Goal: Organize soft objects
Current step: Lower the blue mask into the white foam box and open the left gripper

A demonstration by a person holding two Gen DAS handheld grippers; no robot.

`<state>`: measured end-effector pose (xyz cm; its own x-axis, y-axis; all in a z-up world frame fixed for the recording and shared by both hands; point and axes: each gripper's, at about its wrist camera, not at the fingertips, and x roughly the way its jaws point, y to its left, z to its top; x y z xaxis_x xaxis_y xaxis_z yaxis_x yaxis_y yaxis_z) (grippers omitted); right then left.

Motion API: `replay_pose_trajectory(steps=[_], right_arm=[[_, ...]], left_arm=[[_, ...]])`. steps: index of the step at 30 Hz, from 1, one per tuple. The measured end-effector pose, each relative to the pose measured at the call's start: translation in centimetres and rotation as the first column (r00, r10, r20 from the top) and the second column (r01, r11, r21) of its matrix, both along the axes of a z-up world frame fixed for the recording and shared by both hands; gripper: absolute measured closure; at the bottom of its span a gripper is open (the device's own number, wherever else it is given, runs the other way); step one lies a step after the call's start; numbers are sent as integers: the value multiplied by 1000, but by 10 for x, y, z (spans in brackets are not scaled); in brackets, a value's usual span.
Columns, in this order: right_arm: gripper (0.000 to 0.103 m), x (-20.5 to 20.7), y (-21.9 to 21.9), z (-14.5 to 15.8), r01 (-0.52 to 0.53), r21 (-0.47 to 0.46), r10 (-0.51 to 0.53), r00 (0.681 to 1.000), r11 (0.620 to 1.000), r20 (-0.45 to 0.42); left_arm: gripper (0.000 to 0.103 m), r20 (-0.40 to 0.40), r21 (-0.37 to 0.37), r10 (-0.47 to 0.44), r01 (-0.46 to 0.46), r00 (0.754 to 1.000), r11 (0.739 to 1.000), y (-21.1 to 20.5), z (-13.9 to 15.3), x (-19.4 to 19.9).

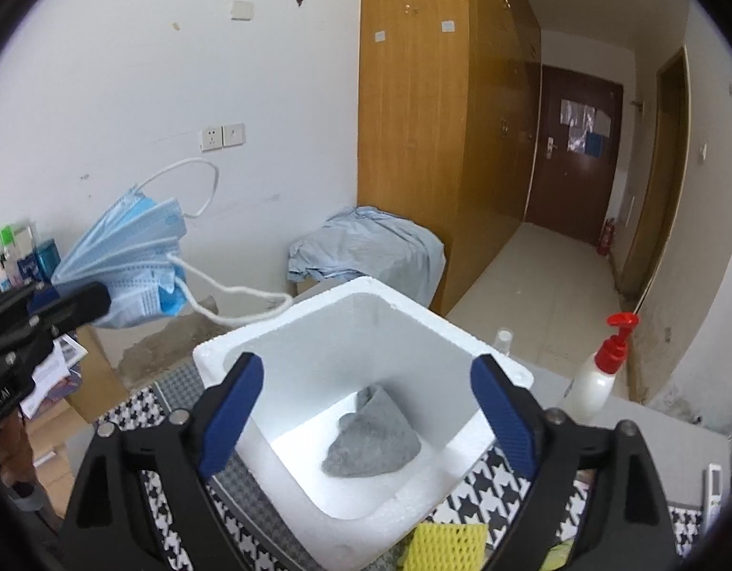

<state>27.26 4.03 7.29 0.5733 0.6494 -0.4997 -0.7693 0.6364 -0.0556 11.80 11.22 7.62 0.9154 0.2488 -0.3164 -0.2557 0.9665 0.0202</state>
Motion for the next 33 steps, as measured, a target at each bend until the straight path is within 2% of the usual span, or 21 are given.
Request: replay_pose_trajectory(steps=[18,33], right_arm=[[9,-17,-24,9,22,15,-22,999,1000,33],[9,-14,-73,13,151,51,-152,988,987,26]], left_arm=[[81,-10,-7,-58,58,998,998,-7,-2,8],[81,-35,-25,-157,156,987,987,-26,-7,38]])
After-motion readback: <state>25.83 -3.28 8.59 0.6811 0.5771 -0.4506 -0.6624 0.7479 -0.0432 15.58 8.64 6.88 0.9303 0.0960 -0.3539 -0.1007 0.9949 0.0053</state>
